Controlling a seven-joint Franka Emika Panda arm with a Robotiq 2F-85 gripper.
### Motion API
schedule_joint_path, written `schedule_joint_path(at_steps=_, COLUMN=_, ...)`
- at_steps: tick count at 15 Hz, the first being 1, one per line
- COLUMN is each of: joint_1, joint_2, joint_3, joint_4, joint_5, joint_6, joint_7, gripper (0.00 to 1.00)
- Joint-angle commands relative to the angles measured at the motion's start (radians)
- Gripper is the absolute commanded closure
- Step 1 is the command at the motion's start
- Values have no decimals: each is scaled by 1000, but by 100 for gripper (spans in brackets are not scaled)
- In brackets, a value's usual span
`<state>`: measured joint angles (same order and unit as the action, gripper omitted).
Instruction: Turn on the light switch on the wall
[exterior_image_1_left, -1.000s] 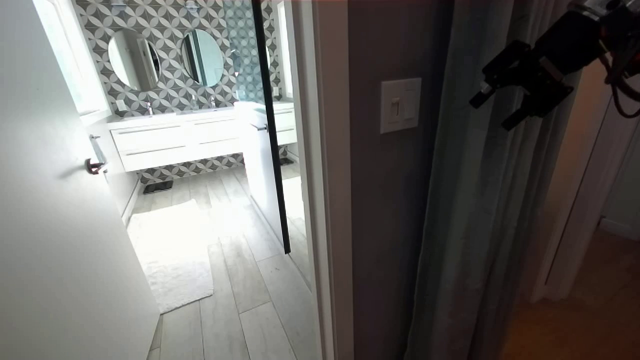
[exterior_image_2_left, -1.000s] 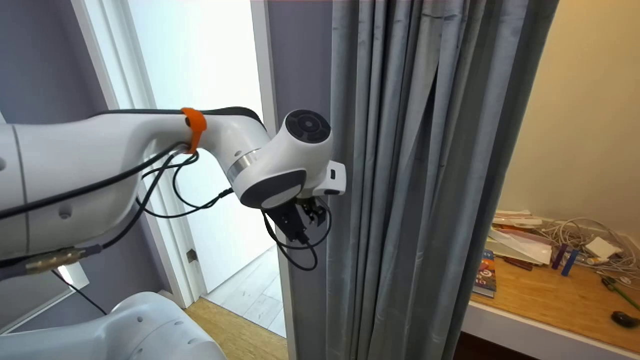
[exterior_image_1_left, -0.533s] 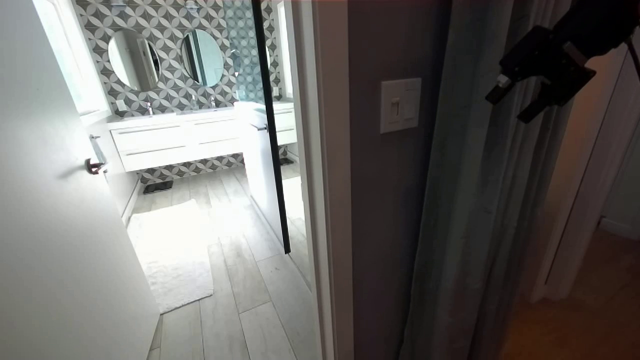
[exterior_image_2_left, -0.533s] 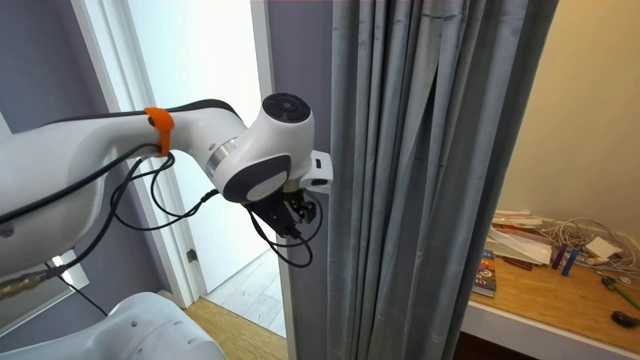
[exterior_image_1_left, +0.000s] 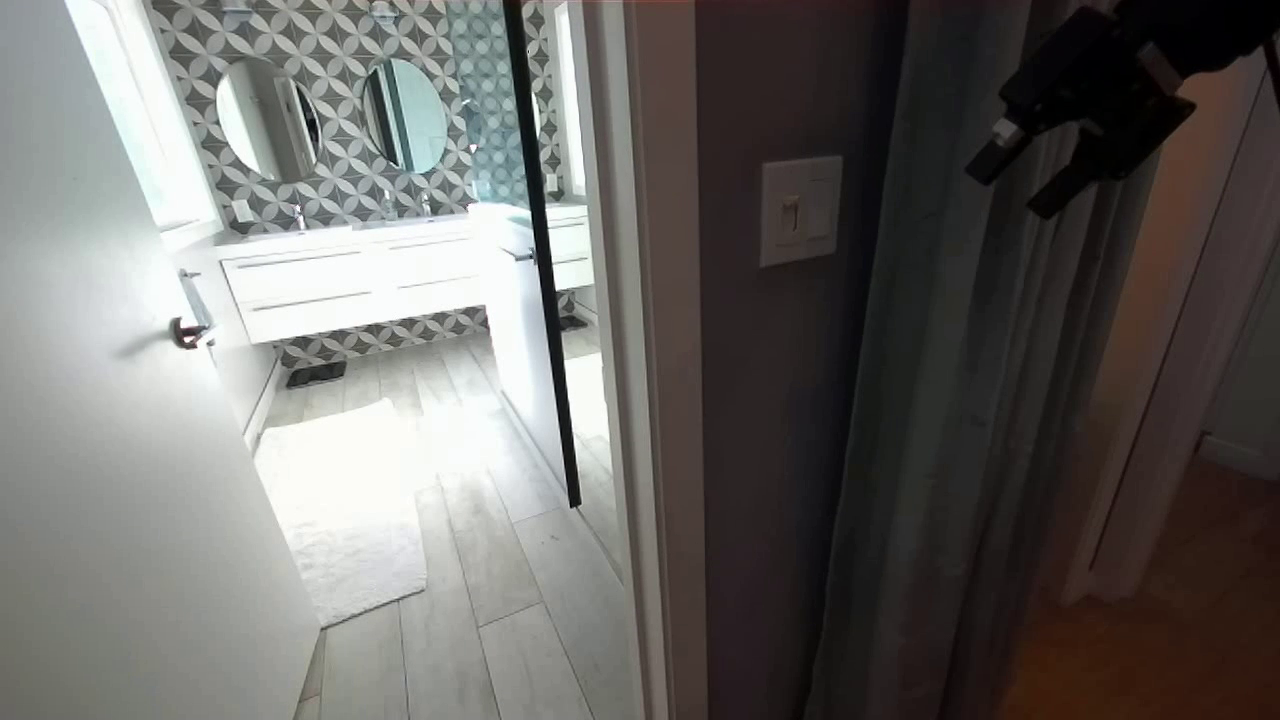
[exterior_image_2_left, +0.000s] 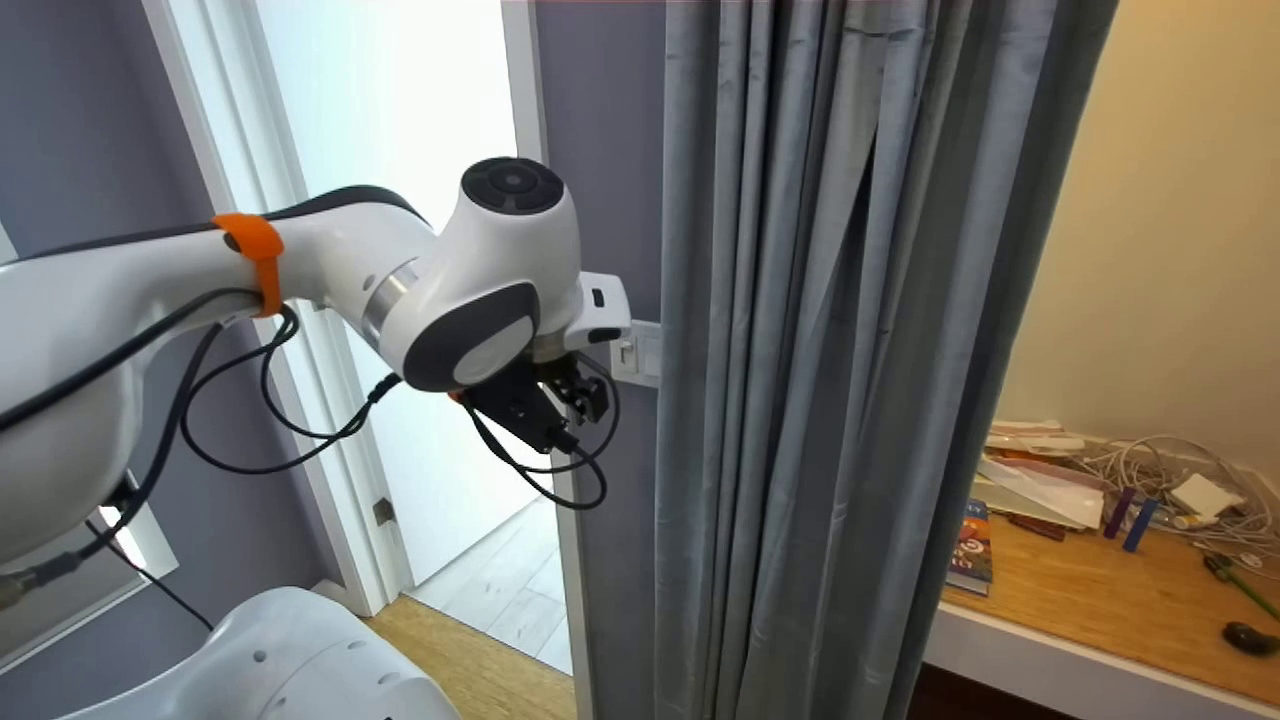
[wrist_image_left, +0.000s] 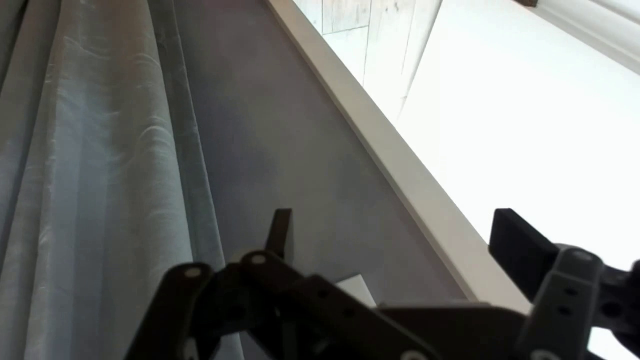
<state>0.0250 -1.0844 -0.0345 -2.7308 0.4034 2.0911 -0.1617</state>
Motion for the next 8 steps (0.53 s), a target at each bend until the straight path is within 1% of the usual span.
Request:
schedule_joint_path(at_steps=1, joint_1=28, joint_2=-28, joint_3=13, joint_4=-8, joint_5=-28, joint_6=4, joint_7=37, gripper=0)
schedule_joint_path(at_steps=2, joint_1=31, joint_2=-27, joint_3=17, joint_4=-7, joint_5=-29, joint_6=6, joint_7=40, gripper=0)
schedule_joint_path(at_steps=3, joint_1=37, joint_2=-7, joint_3=-5, joint_4=0, joint_5=-24, joint_6=7, joint_7=21, gripper=0)
schedule_joint_path(at_steps=8, joint_1=42, joint_2=-8, joint_3=0, joint_4=0, joint_5=-24, joint_6=6, joint_7=25, gripper=0)
